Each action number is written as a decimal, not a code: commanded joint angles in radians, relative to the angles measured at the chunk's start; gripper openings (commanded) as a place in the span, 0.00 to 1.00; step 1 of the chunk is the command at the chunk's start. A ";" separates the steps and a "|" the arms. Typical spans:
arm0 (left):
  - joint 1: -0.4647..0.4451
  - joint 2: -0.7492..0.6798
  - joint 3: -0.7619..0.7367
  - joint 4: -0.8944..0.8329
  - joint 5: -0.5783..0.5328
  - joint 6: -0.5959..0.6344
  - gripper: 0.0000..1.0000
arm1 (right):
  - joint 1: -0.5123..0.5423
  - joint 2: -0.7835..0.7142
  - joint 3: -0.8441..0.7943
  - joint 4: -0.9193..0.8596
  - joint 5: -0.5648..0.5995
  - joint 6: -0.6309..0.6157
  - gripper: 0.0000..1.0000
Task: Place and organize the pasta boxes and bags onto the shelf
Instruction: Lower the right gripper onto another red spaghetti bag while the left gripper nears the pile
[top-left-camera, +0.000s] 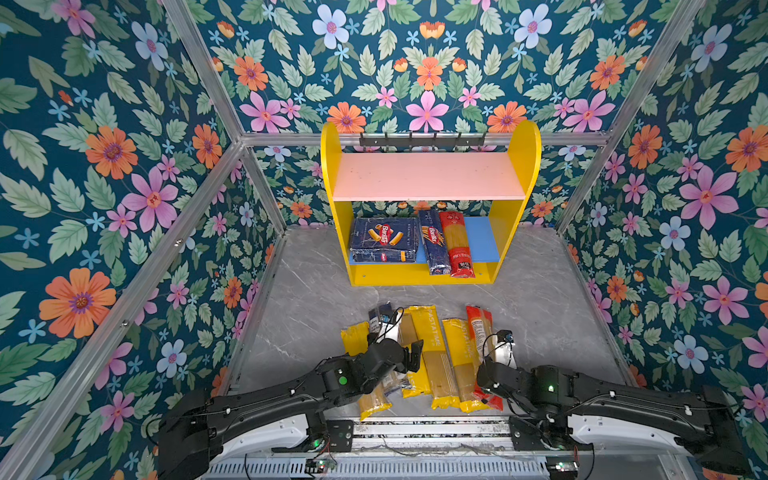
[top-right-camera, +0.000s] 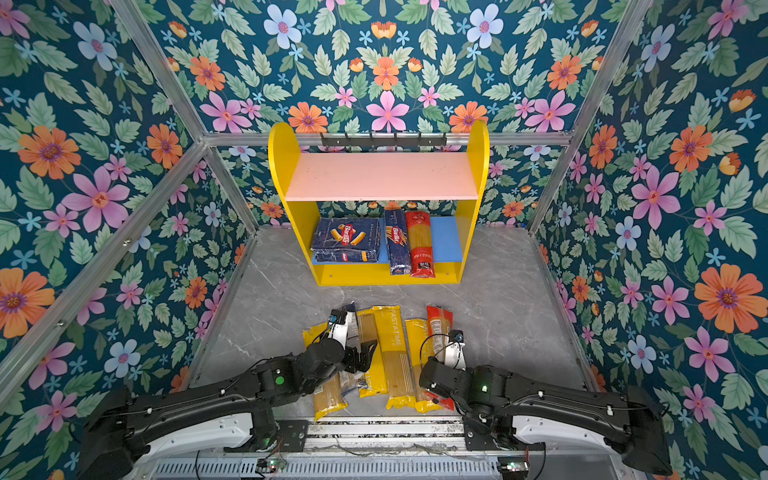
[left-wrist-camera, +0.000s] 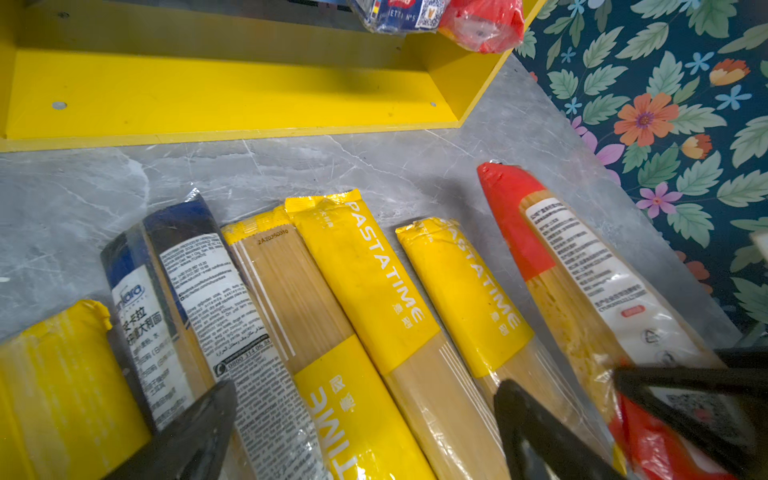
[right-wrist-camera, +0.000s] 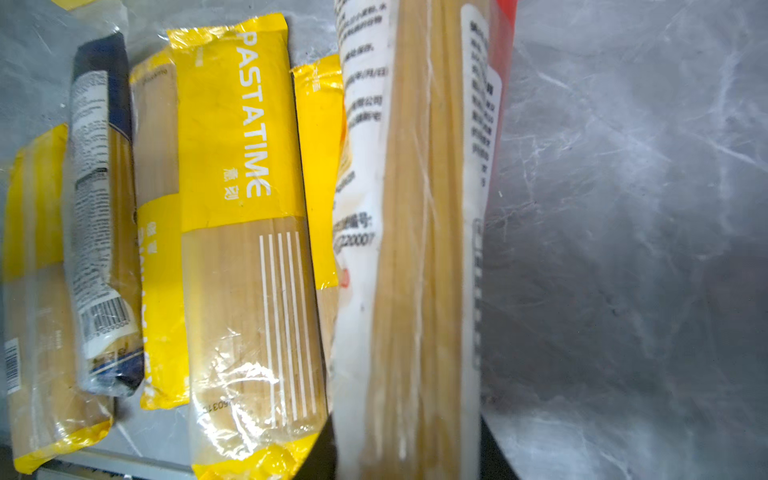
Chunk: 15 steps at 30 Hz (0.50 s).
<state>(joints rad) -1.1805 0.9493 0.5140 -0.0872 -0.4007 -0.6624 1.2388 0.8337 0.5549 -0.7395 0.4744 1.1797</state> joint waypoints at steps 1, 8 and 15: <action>-0.001 -0.022 -0.009 -0.029 -0.039 -0.001 0.99 | -0.004 -0.055 0.015 -0.033 0.091 -0.032 0.24; 0.001 -0.025 0.001 -0.046 -0.052 0.003 0.99 | -0.015 -0.086 0.093 -0.102 0.128 -0.097 0.24; 0.001 -0.020 0.011 -0.050 -0.064 0.007 0.99 | -0.130 -0.040 0.231 -0.096 0.112 -0.307 0.24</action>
<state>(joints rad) -1.1805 0.9283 0.5156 -0.1329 -0.4461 -0.6628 1.1473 0.7856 0.7494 -0.8791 0.5186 1.0012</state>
